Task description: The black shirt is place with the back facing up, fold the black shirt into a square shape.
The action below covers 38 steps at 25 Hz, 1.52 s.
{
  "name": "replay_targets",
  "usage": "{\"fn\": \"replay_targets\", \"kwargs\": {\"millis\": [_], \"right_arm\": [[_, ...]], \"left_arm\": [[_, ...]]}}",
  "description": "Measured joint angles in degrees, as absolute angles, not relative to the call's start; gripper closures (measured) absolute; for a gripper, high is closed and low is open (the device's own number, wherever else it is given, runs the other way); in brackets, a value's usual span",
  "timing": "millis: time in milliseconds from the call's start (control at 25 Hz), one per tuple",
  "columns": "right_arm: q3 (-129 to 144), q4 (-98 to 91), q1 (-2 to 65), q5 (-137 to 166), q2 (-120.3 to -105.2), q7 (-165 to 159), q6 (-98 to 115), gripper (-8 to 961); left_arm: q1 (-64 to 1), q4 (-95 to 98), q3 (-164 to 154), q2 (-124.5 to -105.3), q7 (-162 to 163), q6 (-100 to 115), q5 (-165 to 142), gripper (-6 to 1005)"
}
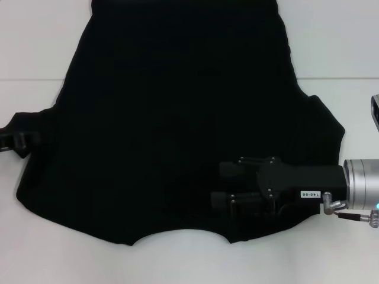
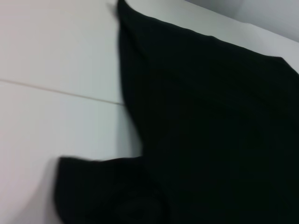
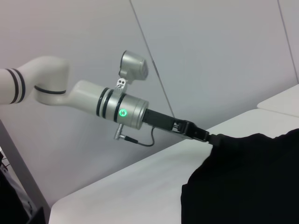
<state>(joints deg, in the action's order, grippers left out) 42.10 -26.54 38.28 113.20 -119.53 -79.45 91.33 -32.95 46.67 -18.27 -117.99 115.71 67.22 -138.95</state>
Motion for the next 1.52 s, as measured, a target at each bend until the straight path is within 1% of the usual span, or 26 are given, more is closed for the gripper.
{"fn": "replay_targets", "kwargs": {"millis": [160,600,920,1120,1320,1520], "right_arm": [[42.1,-26.5,38.0,113.2,-119.53,-79.4,91.5,74],[41.8,-26.5,37.7,113.2,-119.53,-79.4,91.4,73],[41.6,-26.5,37.8,113.1,-119.53,-79.4,91.3,74],[41.6,-26.5,37.7,113.1,-119.53,-79.4,91.2,74],[41.6,-26.5,37.7,113.0,-119.53,-79.4,91.4,73],[41.5,-26.5,37.8,113.0,-119.53,-79.4,91.4,73]], "left_arm": [[-33.8,46.5,-20.2,-118.18,115.9,66.4,-139.0,967],[-33.1,46.3,-20.0,-118.07,116.5,63.3,-139.0,938],[-37.8,44.9,-21.6,-118.49,116.6,63.7,-139.0,917],[-40.1,44.6,-28.8,-119.83,111.6,69.5,-138.9,904],[-38.8,44.8,-32.8,-121.91,101.5,72.8,-138.4,891],[-38.0,44.5,-33.2,-122.86,100.6,72.1,-138.1,878]]}}
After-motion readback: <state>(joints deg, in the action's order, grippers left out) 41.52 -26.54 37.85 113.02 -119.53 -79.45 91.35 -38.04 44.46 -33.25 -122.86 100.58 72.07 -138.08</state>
